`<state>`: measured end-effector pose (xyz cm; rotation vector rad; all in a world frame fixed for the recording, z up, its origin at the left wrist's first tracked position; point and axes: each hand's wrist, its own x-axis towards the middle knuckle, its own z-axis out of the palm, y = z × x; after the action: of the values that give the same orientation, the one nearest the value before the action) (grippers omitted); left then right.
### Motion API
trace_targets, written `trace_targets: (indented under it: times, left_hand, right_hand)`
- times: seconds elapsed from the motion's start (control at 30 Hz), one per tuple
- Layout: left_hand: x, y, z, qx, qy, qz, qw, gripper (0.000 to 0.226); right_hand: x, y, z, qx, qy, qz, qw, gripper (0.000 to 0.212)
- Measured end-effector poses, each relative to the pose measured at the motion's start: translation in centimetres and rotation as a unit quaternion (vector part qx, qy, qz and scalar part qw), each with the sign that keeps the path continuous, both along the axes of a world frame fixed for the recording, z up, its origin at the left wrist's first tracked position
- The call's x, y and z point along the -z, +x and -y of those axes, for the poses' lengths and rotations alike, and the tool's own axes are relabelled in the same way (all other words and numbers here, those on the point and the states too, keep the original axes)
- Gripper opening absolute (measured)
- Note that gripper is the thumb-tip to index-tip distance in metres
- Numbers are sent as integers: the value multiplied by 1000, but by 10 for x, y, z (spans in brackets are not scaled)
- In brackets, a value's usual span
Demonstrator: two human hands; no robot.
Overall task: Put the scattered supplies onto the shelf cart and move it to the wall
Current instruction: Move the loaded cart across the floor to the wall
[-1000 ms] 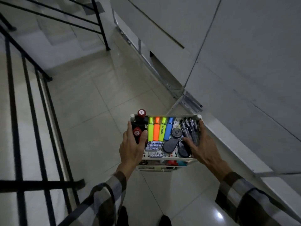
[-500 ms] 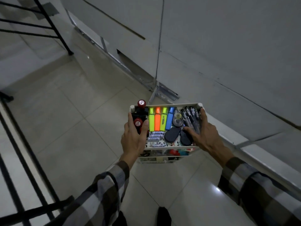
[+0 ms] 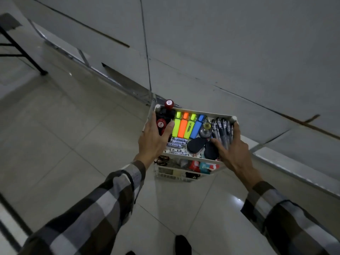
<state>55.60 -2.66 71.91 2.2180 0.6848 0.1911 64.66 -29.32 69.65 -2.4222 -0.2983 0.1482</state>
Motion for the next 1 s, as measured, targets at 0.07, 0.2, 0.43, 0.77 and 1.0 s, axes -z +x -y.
trace_targets:
  times: [0.07, 0.2, 0.43, 0.77, 1.0]
  left_hand:
    - [-2, 13, 0, 25, 6, 0, 1000, 103]
    - [-4, 29, 1, 60, 13, -7, 998, 102]
    - [-6, 41, -3, 77, 14, -26, 997, 102]
    - [4, 29, -38, 76, 8, 18, 997, 90]
    - [5, 39, -56, 91, -87, 45, 991, 74]
  right_hand:
    - [5, 0, 5, 21, 16, -1, 1000, 101]
    - [11, -3, 12, 55, 34, 0, 998, 102]
    - [11, -4, 8, 85, 62, 6, 994, 101]
    - [11, -13, -26, 120, 33, -20, 992, 101]
    - [3, -10, -41, 155, 33, -29, 987, 101]
